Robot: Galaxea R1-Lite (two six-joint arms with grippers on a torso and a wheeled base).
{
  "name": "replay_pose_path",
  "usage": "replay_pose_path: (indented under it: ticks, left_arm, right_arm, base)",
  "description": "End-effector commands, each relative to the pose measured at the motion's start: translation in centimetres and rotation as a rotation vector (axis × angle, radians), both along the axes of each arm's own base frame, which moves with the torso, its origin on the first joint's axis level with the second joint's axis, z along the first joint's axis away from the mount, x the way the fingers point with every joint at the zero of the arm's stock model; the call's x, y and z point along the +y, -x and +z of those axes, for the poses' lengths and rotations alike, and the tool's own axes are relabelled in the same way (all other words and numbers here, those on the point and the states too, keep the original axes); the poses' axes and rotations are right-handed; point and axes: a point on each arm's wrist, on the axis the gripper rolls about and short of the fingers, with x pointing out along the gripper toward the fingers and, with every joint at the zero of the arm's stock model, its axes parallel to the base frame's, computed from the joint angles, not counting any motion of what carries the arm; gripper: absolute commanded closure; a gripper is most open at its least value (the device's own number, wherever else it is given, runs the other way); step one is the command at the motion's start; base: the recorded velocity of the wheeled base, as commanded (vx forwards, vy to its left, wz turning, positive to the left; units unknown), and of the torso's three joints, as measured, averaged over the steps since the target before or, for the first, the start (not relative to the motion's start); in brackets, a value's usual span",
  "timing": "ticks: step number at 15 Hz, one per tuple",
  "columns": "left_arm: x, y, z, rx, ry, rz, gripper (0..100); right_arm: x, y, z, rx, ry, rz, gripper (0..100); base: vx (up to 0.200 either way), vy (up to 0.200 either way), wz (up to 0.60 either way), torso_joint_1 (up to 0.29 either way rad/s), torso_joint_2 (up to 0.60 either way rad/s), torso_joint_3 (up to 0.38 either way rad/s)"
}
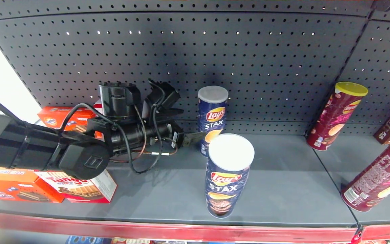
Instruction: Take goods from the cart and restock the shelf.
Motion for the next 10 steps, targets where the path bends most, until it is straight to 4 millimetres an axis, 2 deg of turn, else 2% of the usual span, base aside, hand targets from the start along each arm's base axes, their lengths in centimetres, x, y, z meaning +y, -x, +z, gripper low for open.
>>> replay_pose_path:
  ticks: [1, 4, 10]
  left_arm:
    - [0.2, 0.1, 0.2, -0.008, -0.001, 0.012, 0]
    - [0.1, -0.2, 0.0, 0.023, -0.036, 0.091, 0]
    - [-0.3, -1.3, -0.2, 0.02, -0.041, 0.122, 0]
  right_arm:
    - [0.0, 0.0, 0.0, 0.001, 0.0, 0.001, 0]
    - [0.0, 0.0, 0.0, 0.001, 0.0, 0.001, 0]
    - [0.0, 0.0, 0.0, 0.001, 0.0, 0.001, 0]
  base:
    - [0.0, 0.0, 0.0, 0.0, 0.0, 0.0]
    - [0.0, 0.0, 0.0, 0.0, 0.0, 0.0]
    - [0.0, 0.0, 0.0, 0.0, 0.0, 0.0]
